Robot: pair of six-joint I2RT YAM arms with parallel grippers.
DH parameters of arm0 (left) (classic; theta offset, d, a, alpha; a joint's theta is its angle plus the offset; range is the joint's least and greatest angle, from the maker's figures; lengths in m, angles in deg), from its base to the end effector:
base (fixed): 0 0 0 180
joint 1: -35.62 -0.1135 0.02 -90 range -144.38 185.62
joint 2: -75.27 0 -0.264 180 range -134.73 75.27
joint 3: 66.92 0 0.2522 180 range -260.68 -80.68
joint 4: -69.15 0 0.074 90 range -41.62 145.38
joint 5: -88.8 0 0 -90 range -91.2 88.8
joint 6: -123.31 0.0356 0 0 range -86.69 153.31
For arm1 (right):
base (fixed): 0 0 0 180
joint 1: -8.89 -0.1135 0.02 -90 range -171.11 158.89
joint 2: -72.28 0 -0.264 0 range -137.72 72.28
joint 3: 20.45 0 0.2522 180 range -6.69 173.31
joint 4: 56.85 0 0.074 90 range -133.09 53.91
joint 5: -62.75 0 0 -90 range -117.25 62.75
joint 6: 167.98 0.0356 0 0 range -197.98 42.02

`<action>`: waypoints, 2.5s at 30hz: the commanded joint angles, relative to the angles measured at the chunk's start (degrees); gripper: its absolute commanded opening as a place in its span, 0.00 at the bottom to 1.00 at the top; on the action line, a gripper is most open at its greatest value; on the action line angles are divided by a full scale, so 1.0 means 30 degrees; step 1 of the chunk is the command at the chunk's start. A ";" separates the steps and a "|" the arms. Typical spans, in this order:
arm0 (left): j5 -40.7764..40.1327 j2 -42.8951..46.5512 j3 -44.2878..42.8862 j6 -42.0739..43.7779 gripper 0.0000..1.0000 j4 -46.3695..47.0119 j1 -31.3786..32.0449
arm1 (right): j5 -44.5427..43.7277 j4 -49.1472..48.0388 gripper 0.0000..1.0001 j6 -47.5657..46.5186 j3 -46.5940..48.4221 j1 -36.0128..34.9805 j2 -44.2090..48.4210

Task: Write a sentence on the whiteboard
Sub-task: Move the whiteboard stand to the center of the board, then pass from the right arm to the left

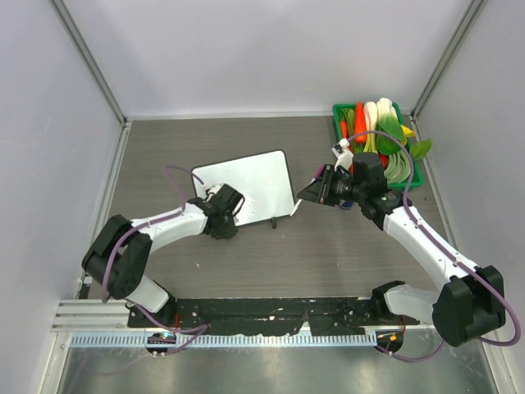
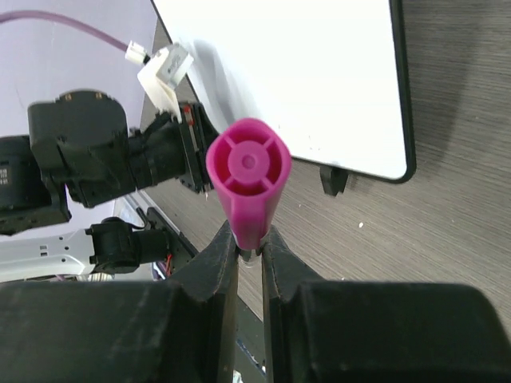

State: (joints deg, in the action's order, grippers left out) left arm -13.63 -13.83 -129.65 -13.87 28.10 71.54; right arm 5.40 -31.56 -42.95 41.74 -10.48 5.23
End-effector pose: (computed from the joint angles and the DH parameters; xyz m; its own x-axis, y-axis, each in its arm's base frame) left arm 0.2341 -0.1602 0.1650 -0.8794 -0.2475 -0.4068 -0.2046 0.9678 -0.1466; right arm 0.2373 0.1038 0.2830 -0.8009 0.2307 -0.5525 -0.3171 0.6194 0.7182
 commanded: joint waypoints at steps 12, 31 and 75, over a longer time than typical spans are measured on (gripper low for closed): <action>-0.1161 0.1314 0.0651 -0.6626 0.00 -0.1801 0.5572 | -0.0158 -0.0474 0.01 0.0102 0.0939 0.0072 0.0698; -0.0576 -0.0915 -0.1166 -0.8326 0.01 -0.2447 0.9588 | -0.0451 -0.0357 0.01 0.0073 0.0236 0.0072 0.1460; -0.6374 1.0359 -0.0639 -0.7771 0.89 -0.4994 1.4130 | 0.0750 0.4389 0.01 -0.0953 -0.4683 0.0072 1.2152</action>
State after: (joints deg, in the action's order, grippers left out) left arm -26.54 12.55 -131.81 -39.14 14.26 113.62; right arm 6.99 -20.61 -44.33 29.41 -10.48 39.17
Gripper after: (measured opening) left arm 0.887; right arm 0.173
